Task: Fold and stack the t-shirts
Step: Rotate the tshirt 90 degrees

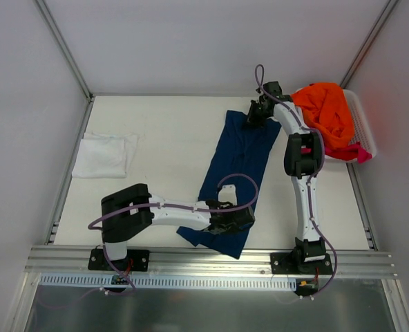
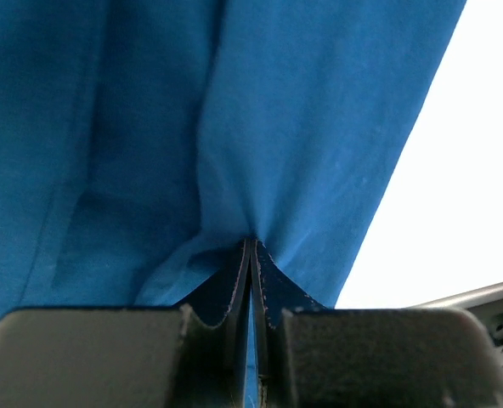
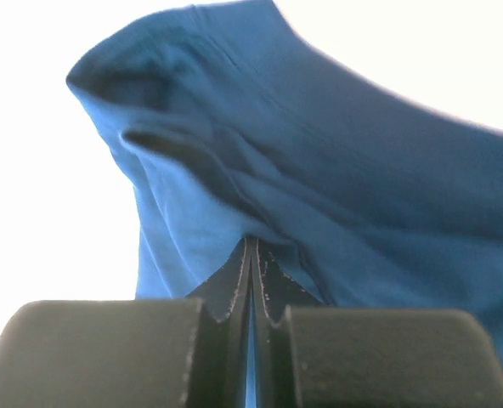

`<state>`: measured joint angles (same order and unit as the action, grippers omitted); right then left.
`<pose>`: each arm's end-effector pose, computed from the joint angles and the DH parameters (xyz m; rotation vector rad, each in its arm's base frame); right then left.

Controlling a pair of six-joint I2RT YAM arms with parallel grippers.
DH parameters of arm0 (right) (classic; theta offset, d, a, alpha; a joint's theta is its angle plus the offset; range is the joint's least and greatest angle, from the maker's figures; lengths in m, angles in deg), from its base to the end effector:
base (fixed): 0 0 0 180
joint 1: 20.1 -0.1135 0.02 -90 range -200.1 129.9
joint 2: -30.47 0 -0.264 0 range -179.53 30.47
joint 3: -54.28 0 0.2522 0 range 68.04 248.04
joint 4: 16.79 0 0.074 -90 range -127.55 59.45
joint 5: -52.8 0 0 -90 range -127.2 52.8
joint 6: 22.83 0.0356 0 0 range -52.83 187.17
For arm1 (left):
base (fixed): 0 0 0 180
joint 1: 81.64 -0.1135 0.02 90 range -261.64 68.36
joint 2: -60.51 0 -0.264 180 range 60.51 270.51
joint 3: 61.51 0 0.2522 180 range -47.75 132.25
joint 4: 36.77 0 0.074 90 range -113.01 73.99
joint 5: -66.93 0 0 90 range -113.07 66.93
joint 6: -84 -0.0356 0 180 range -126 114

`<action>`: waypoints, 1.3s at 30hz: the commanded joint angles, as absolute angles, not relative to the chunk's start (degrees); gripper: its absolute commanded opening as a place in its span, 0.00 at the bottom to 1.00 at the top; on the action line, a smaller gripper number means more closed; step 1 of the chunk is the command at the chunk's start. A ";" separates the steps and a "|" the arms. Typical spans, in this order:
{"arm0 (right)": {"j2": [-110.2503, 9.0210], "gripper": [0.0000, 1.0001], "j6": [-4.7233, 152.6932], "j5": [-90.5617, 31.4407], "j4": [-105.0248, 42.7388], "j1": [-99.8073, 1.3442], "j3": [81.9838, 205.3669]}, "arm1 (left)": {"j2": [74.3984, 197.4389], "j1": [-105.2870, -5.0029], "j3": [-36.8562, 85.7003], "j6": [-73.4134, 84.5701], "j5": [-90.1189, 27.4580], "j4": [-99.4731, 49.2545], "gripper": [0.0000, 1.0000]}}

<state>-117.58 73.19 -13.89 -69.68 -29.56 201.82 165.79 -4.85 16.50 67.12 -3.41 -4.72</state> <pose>0.5499 0.1059 0.1653 -0.2450 2.4883 0.6210 0.0959 -0.3561 0.1601 -0.0406 2.6215 -0.5760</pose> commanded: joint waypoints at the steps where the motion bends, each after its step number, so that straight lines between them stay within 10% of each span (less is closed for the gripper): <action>1: -114.03 0.01 75.08 -7.33 -58.95 -29.51 199.44 | 165.99 -3.60 20.44 61.51 -0.76 1.59 0.00; 3: -111.49 0.02 74.47 -6.88 -57.54 -29.33 199.35 | 164.41 -3.77 24.05 57.03 2.57 2.48 0.08; 10: -95.08 0.21 71.57 -7.76 -56.65 -28.54 194.09 | 157.73 -8.50 36.17 38.76 9.10 3.45 0.98; 13: -88.22 0.38 69.99 -8.72 -57.26 -28.45 190.14 | 156.49 -12.89 41.10 30.58 9.97 3.36 0.99; 18: -79.85 0.36 67.88 -14.86 -59.29 -28.54 182.23 | 160.86 -27.22 46.64 23.19 -4.15 2.57 0.87; 20: -76.52 0.12 67.70 -17.85 -59.38 -28.63 176.87 | 163.68 -32.04 50.05 20.39 -7.84 2.40 0.43; 21: -75.89 0.00 67.61 -19.34 -59.81 -28.72 175.54 | 167.00 -33.29 51.64 19.23 -8.82 2.48 0.00; 39: -89.23 0.00 66.99 -31.47 -67.90 -32.58 173.06 | 200.51 -50.70 81.09 16.67 -43.45 2.83 0.00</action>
<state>-87.73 67.73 -27.40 -65.07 -31.13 170.36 199.66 -49.46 76.72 17.11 -37.11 3.23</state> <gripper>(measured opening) 0.009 0.005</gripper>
